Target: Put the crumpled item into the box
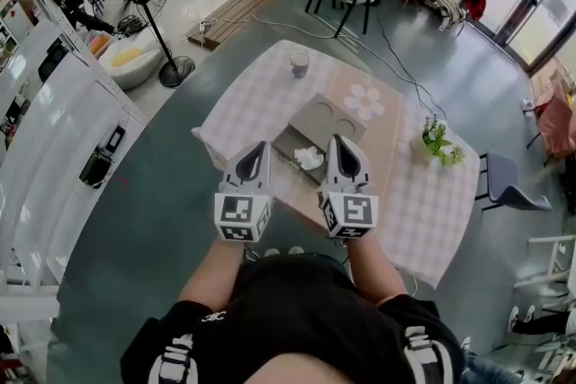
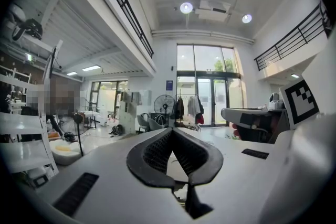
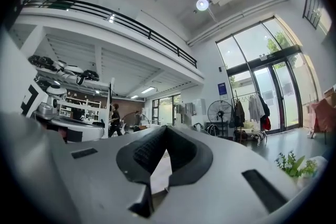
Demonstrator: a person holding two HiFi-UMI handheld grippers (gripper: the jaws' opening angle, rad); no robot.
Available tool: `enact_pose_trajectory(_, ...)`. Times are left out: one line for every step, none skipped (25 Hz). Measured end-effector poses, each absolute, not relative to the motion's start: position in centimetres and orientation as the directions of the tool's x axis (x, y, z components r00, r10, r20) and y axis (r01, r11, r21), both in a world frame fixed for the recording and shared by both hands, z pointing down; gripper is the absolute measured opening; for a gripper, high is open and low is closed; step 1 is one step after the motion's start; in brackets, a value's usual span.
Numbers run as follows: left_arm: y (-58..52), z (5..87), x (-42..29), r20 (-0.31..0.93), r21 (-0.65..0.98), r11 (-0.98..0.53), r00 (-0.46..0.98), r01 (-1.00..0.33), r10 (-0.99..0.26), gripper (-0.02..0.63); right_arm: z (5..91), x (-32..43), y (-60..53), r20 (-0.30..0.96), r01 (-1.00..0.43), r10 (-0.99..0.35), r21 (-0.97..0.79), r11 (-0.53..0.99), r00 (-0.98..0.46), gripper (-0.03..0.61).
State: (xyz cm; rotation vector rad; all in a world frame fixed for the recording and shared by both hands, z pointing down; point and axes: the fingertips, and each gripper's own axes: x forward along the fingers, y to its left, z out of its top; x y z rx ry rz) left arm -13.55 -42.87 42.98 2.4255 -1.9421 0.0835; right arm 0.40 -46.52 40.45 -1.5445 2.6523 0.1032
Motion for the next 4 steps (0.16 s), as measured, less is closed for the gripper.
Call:
enact_pose_trajectory(-42.87,42.98,-13.59,0.064,-0.007,-0.219,0.218,-0.976,-0.974,-0.009,40.42,0.37,-46.55,-0.095,-0.869,-0.865,0.021,0.494,-0.493,0.002)
enact_pose_trajectory(-42.86,42.97,-13.64,0.065,-0.006,-0.219,0.218,-0.976,-0.974,-0.009,40.41,0.33,-46.56,-0.093,-0.869,-0.865,0.018,0.494,-0.494,0.002)
enact_pose_trajectory(-42.84,42.95,-13.69,0.067,-0.006,-0.219,0.219,-0.976,-0.974,-0.009,40.40,0.29,-46.57,-0.091,-0.869,-0.865,0.016,0.495,-0.494,0.002)
enact_pose_trajectory(-42.82,42.94,-13.74,0.068,-0.005,-0.220,0.219,-0.976,-0.973,-0.009,40.40,0.25,-46.58,-0.089,-0.869,-0.865,0.013,0.495,-0.494,0.002)
